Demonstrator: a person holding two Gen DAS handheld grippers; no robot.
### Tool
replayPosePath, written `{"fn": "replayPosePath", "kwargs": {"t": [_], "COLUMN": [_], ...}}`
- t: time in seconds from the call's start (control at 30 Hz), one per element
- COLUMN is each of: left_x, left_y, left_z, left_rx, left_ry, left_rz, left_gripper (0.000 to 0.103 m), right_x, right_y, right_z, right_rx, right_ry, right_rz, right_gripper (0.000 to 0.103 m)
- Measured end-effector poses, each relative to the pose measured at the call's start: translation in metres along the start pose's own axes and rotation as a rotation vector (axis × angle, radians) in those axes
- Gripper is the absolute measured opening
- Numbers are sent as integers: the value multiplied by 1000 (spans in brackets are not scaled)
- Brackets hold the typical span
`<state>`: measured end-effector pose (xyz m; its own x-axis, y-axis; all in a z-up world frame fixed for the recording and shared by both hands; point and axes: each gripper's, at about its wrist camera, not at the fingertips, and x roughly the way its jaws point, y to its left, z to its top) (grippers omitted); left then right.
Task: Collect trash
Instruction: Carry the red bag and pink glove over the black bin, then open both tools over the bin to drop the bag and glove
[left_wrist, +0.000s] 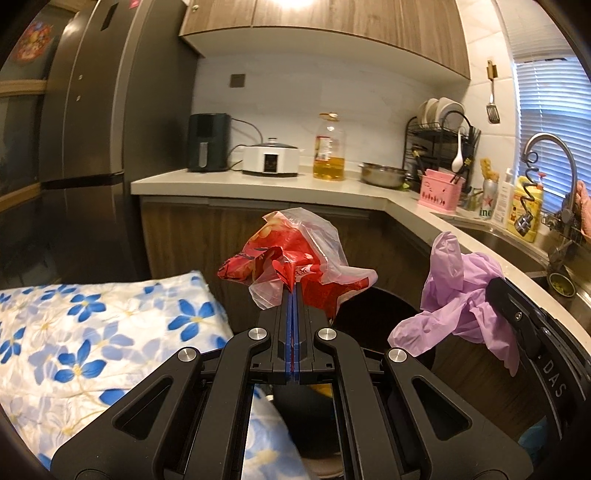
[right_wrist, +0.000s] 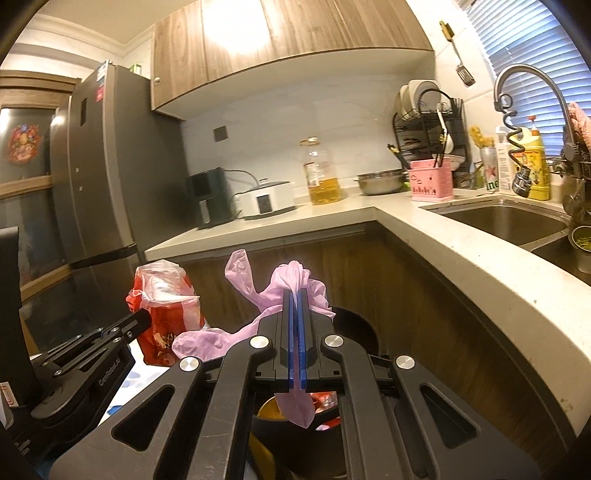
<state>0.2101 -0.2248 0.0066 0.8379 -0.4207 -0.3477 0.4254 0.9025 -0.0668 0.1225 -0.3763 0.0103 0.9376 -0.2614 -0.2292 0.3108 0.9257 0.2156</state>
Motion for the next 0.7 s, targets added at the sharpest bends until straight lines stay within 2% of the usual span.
{"fn": "replayPosePath", "kwargs": {"t": [0.27,0.7], "left_x": [29,50], "left_y": [-7,-7], "left_z": [0,-6], "left_rx": [-23,-31], "left_ry": [12,32], "left_rz": [-32,-54], "left_gripper": [0,0], "right_x": [21,47], "right_y": [-9,-4], "right_z": [2,-7], "right_rx": [17,-6], "right_ry": [12,42], "right_rz": [-12,3], "right_gripper": [3,3]}}
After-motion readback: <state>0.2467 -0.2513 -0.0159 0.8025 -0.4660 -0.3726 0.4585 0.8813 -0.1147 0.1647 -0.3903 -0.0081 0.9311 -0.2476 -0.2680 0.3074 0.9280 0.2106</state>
